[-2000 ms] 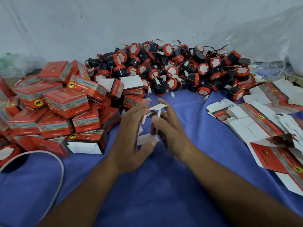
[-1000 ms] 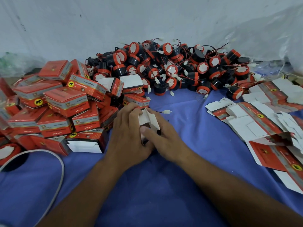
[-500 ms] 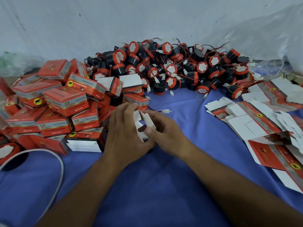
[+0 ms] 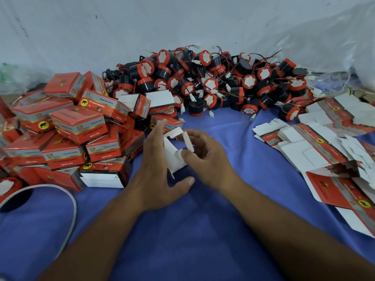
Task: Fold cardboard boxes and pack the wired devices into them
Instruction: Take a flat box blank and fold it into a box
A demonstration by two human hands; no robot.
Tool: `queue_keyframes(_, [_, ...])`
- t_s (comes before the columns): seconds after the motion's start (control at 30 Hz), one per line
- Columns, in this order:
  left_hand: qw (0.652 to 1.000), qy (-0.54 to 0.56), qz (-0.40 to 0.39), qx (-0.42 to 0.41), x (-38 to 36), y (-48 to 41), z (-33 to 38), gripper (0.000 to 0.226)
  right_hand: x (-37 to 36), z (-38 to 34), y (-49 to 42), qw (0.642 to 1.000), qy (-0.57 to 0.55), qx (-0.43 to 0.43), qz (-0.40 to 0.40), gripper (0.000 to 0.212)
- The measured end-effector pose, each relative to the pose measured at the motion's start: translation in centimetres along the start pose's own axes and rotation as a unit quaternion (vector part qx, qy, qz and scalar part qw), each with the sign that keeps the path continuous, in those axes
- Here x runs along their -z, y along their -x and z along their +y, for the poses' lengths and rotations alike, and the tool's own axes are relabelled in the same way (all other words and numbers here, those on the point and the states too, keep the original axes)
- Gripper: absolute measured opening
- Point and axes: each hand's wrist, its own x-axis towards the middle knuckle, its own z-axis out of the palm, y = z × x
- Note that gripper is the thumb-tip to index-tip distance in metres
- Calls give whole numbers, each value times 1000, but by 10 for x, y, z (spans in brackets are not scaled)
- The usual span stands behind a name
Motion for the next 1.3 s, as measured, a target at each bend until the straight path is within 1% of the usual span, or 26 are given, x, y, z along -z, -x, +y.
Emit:
queue_keyframes(0.07, [999,-34,-7,-29,2,0,-2,107,4,-4,-2,1000,-31,-2,-6,37])
queue_keyframes(0.13, [997,-57,18,-40,3,-2,-3,99,8,-8,-3,998,-49,2,-25,36])
queue_keyframes(0.23, [993,-77,59,-69,2,-6,-1,100,9,-8,-2,997,-57,2,-47,36])
queue_keyframes(0.3, [989,-101,65,-89,1,-7,-1,100,8,-7,-1,998,-35,1,-59,36])
queue_keyframes(0.37, [988,-113,71,-83,1,-7,0,97,7,-7,0,998,7,3,-67,38])
queue_keyframes(0.43, [986,-124,83,-71,1,-8,1,89,6,-6,2,997,24,10,-73,41])
queue_keyframes(0.5, [986,-127,91,-53,1,-8,2,78,4,-4,2,997,9,11,-80,39])
queue_keyframes(0.63, [990,-94,102,-19,1,-7,2,67,3,0,0,994,-63,-33,-78,29])
queue_keyframes(0.73, [993,-77,91,17,0,-6,-1,65,4,0,0,984,-138,-54,-102,27])
queue_keyframes(0.8, [995,-68,67,37,-2,-4,-2,68,3,-1,0,978,-168,-80,-94,22])
queue_keyframes(0.83, [996,-59,59,42,-4,-3,-2,73,1,-2,-1,979,-165,-90,-84,23])
queue_keyframes(0.9, [997,-38,60,43,-5,-2,-2,84,-2,-3,-1,983,-143,-90,-67,31])
queue_keyframes(0.93, [996,-38,68,38,-6,-2,-1,85,-3,-4,0,985,-137,-86,-66,35])
queue_keyframes(1.0, [995,-53,81,24,-7,-3,-1,82,-5,-6,1,986,-126,-84,-69,39])
queue_keyframes(1.13, [994,-60,85,36,-9,-4,3,81,-6,-7,4,994,-74,-61,-49,33])
queue_keyframes(1.2, [994,-57,89,36,-8,-3,3,79,-8,-4,5,998,-48,-30,-36,37])
queue_keyframes(1.3, [995,-59,76,5,-4,-2,0,79,-7,-4,5,999,-37,-6,-40,44])
